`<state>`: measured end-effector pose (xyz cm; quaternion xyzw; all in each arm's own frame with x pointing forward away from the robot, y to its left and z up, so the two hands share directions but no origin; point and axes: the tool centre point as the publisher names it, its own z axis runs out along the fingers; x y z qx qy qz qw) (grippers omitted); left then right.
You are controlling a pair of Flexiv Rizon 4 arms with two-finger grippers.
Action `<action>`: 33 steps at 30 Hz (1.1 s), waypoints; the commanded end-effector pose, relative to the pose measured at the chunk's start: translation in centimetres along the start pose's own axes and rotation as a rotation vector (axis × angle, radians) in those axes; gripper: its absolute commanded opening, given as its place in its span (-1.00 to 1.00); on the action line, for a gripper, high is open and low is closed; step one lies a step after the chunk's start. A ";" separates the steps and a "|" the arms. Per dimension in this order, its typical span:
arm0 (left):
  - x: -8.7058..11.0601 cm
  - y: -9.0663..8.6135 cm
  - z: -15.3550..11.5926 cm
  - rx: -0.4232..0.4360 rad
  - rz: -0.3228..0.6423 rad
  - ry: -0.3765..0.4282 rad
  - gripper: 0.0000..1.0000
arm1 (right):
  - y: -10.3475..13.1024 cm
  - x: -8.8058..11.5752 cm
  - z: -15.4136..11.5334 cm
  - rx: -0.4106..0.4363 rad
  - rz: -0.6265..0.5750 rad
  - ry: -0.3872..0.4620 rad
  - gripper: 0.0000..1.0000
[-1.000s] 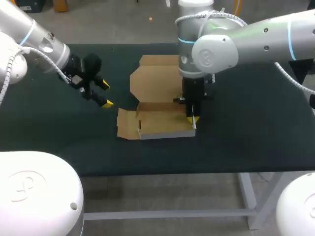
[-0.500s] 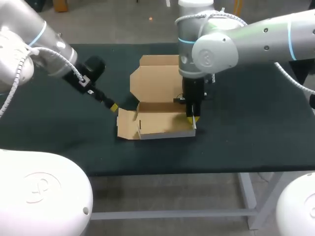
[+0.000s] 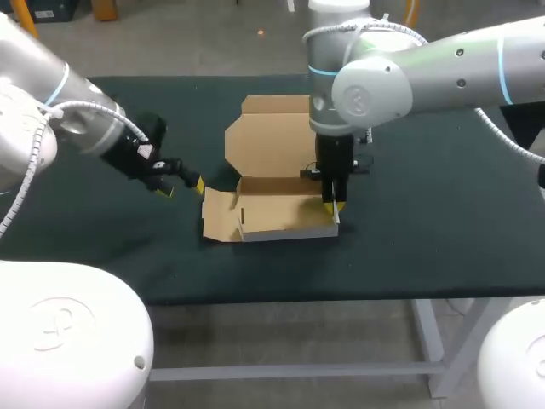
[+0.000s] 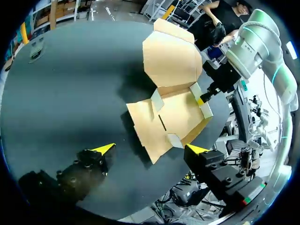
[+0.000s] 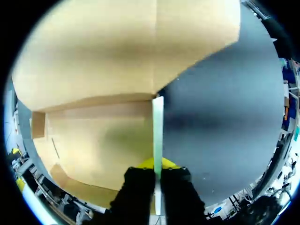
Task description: Assemble the packaging by folding the flat box into shape, placing the metal phone stand inside, and closing the box properly
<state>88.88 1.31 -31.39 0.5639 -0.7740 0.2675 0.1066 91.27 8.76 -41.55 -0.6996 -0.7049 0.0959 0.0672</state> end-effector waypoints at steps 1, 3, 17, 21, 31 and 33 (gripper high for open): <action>-0.1 -0.2 0.2 0.013 -0.552 0.053 1.00 | 0.1 0.0 0.1 0.002 0.000 0.000 -1.00; 0.0 -0.3 0.4 0.023 -0.587 0.043 1.00 | 0.1 0.0 0.1 0.002 0.000 0.000 -1.00; -1.8 0.4 3.4 -0.032 -0.434 0.246 0.54 | 0.1 0.0 0.1 0.002 0.000 0.000 -1.00; -1.8 0.1 4.8 -0.050 -0.429 0.227 0.52 | 0.1 0.0 0.1 0.002 0.000 0.000 -1.00; -2.0 -1.4 6.7 -0.038 -0.384 0.224 0.24 | 0.1 0.0 0.1 0.002 0.000 0.000 -1.00; -2.1 -1.4 6.9 -0.042 -0.374 0.230 0.15 | 0.1 0.0 0.1 0.002 0.000 0.000 -1.00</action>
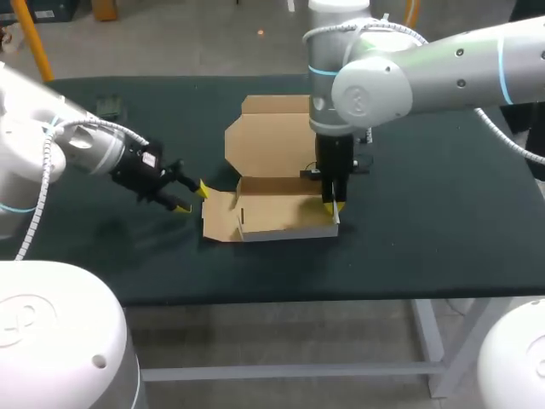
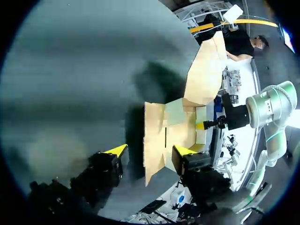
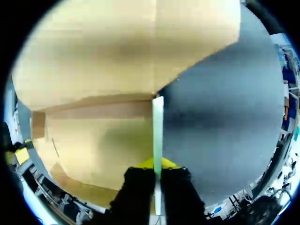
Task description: Assemble the packaging by folding the flat box into shape, placing the metal phone stand inside, and closing the box properly
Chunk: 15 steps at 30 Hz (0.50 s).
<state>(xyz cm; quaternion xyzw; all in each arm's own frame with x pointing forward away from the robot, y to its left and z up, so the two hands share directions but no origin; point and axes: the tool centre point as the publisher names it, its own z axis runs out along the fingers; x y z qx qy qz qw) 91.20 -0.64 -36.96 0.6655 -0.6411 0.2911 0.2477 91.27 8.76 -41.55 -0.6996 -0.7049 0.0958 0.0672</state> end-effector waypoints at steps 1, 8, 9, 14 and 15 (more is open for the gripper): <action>-0.3 -0.7 1.0 -0.013 0.006 0.006 0.08 | 0.1 0.0 0.1 0.002 0.000 0.000 -1.00; -0.5 -0.5 2.1 -0.026 0.023 0.017 -0.05 | 0.1 0.0 0.1 0.002 0.000 0.000 -1.00; -0.4 -0.5 2.4 -0.030 0.025 0.016 -0.06 | 0.1 0.0 0.1 0.002 0.000 0.000 -1.00; 0.1 -0.4 3.3 -0.038 0.023 -0.007 -0.31 | 0.1 0.0 0.1 0.002 0.000 0.000 -1.00; 0.3 -0.4 3.5 -0.037 0.018 -0.016 -0.52 | 0.1 0.0 0.1 0.002 0.000 0.000 -1.00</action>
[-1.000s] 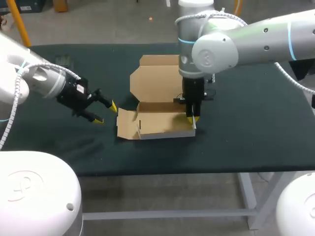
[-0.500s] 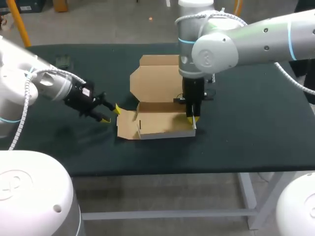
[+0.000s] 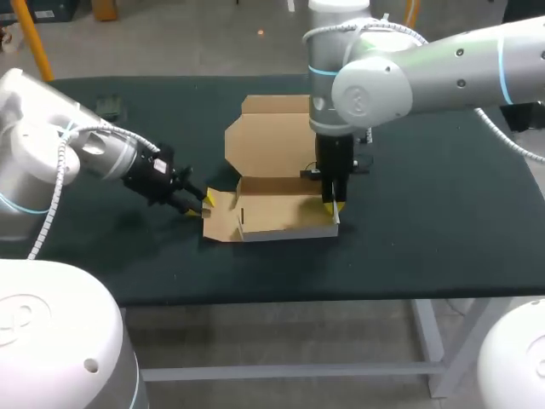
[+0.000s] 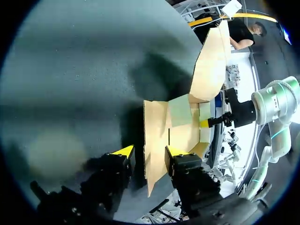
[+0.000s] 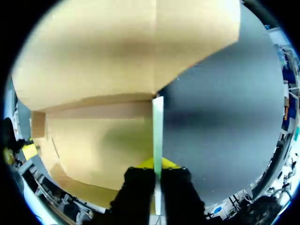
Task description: Assemble the packaging by folding the flat box into shape, placing the metal phone stand inside, and closing the box properly
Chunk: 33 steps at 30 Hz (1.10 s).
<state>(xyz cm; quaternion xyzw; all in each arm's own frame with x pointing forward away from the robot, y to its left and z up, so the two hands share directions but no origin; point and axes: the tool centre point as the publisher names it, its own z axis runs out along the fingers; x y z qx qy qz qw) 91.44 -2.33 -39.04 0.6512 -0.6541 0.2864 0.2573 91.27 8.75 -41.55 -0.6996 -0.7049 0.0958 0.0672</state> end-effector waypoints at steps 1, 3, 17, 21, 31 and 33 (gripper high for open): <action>0.8 -0.4 0.9 -0.002 -0.013 -0.039 -0.78 | 0.1 0.0 0.1 0.002 0.000 0.000 -1.00; 1.4 -0.4 1.1 -0.001 -0.021 -0.068 -1.00 | 0.1 0.0 0.1 0.002 0.000 0.000 -1.00; 5.5 -1.1 2.1 0.050 -0.124 -0.345 -1.00 | 0.1 0.0 0.1 0.002 0.000 0.000 -1.00; 6.3 -1.5 2.8 0.066 -0.152 -0.431 -1.00 | 0.1 0.0 0.1 0.002 0.000 0.000 -1.00; 7.7 -1.3 3.0 0.051 -0.156 -0.488 -0.63 | 0.1 0.0 0.1 0.002 0.000 0.000 -1.00; 7.8 -1.1 2.7 0.042 -0.141 -0.478 -0.44 | 0.1 0.0 0.1 0.002 0.000 0.000 -1.00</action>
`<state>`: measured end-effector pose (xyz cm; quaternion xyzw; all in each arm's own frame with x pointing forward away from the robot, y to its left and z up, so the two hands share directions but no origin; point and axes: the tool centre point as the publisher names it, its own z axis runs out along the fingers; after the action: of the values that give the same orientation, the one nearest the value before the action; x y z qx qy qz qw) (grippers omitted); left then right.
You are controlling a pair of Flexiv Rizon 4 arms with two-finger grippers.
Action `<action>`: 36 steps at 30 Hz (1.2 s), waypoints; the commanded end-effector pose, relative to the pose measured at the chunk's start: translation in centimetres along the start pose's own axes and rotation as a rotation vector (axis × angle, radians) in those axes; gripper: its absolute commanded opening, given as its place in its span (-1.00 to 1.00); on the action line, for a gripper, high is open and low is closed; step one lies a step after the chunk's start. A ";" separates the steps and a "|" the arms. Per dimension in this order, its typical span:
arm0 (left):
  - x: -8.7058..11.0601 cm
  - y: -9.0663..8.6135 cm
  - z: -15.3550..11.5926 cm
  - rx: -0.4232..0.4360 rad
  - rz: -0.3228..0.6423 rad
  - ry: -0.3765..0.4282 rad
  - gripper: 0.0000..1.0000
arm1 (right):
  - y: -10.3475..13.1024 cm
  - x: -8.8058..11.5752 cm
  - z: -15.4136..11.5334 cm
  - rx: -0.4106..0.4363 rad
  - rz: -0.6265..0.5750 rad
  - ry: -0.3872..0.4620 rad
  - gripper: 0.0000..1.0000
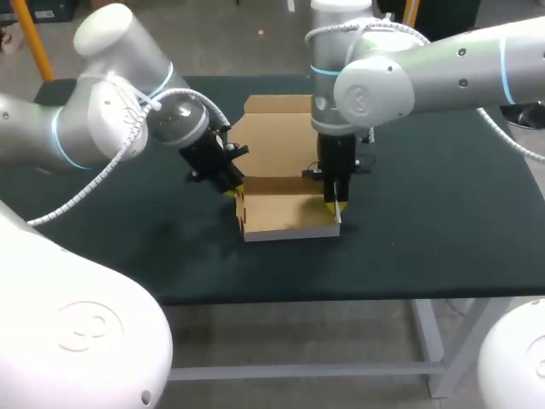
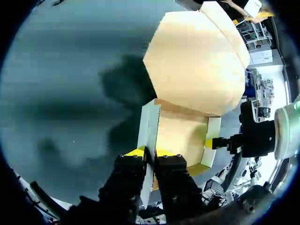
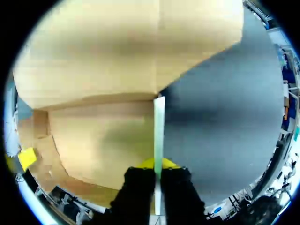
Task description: Assemble the packaging by folding the flat box into shape, placing the metal phone stand inside, and closing the box properly
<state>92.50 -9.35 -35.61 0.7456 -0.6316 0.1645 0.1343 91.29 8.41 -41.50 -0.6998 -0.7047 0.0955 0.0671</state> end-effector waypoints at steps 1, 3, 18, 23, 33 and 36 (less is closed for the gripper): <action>0.3 0.3 -0.3 -0.011 0.018 -0.098 -0.34 | 0.0 0.3 0.1 0.002 -0.001 -0.001 -1.00; -0.4 0.6 -1.1 -0.012 0.040 -0.048 -0.16 | 0.0 0.3 0.1 0.002 -0.001 -0.001 -1.00; -6.8 0.7 -4.7 -0.011 0.125 0.266 -0.35 | 0.0 0.3 0.1 0.002 -0.001 -0.001 -1.00; -8.3 0.4 -4.3 -0.014 0.135 0.303 -1.00 | 0.0 0.3 0.1 0.002 -0.001 -0.001 -1.00; -10.3 -0.2 -2.6 -0.009 0.154 0.366 -1.00 | 0.0 0.3 0.1 0.002 -0.001 -0.001 -1.00; -10.6 -0.1 -2.2 -0.006 0.161 0.375 -1.00 | 0.0 0.3 0.1 0.002 -0.001 -0.001 -1.00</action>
<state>90.80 0.98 -37.34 0.6558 -0.6573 0.2953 0.2250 91.26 8.59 -41.54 -0.6996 -0.7049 0.0951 0.0674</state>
